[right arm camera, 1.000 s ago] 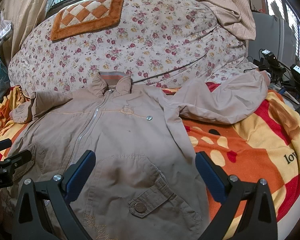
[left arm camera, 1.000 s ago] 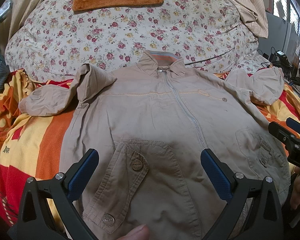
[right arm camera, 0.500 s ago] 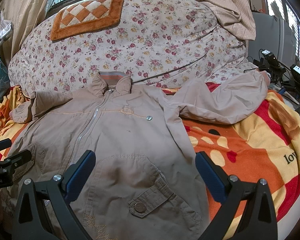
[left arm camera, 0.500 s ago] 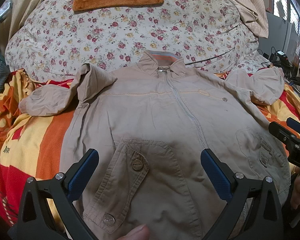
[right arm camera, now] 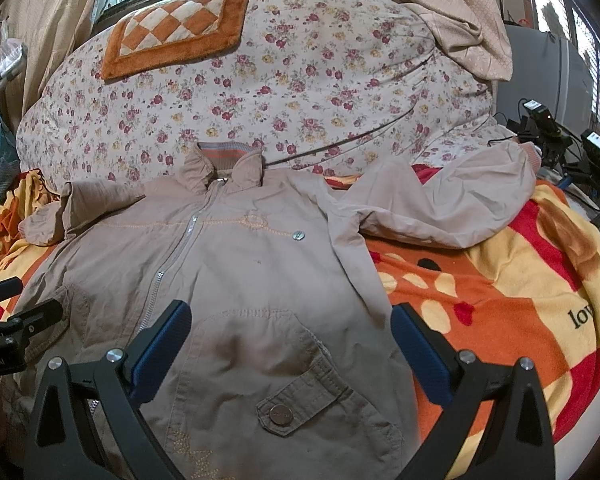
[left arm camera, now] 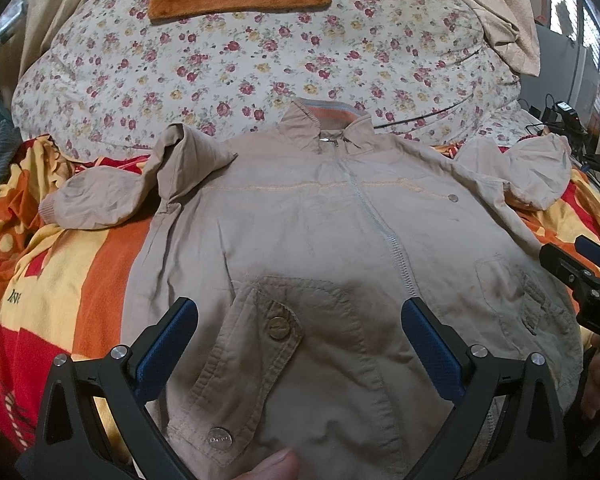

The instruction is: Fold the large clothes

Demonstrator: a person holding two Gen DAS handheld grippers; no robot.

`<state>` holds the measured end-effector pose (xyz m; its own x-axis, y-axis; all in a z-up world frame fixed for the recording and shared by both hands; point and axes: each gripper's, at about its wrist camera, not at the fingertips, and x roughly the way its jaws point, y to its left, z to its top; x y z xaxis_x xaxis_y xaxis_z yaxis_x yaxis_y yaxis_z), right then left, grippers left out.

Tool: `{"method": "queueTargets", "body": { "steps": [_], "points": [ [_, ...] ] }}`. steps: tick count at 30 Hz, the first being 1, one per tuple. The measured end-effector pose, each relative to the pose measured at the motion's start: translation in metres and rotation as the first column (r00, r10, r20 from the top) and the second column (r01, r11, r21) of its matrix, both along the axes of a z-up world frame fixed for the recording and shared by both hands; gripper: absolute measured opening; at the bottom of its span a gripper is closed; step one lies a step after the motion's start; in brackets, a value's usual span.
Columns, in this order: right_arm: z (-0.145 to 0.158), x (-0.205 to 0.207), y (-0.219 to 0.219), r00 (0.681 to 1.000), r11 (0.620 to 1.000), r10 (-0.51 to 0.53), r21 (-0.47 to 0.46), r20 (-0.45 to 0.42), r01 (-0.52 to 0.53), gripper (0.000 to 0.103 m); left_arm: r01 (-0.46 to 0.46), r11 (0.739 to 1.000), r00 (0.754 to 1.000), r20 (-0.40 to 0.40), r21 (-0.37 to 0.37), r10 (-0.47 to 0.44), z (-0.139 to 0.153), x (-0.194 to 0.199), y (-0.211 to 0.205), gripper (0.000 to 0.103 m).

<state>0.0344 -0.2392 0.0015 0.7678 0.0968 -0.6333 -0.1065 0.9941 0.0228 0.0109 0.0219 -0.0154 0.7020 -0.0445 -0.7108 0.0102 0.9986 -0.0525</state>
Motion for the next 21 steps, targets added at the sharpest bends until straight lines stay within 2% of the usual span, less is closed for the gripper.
{"method": "queueTargets", "body": {
  "steps": [21],
  "points": [
    [0.0003, -0.0005, -0.0004, 1.000, 1.000, -0.006, -0.001, 0.011, 0.006, 0.101, -0.018, 0.999, 1.000, -0.017, 0.036, 0.018, -0.0011, 0.0006, -0.0005, 0.094]
  ]
}}
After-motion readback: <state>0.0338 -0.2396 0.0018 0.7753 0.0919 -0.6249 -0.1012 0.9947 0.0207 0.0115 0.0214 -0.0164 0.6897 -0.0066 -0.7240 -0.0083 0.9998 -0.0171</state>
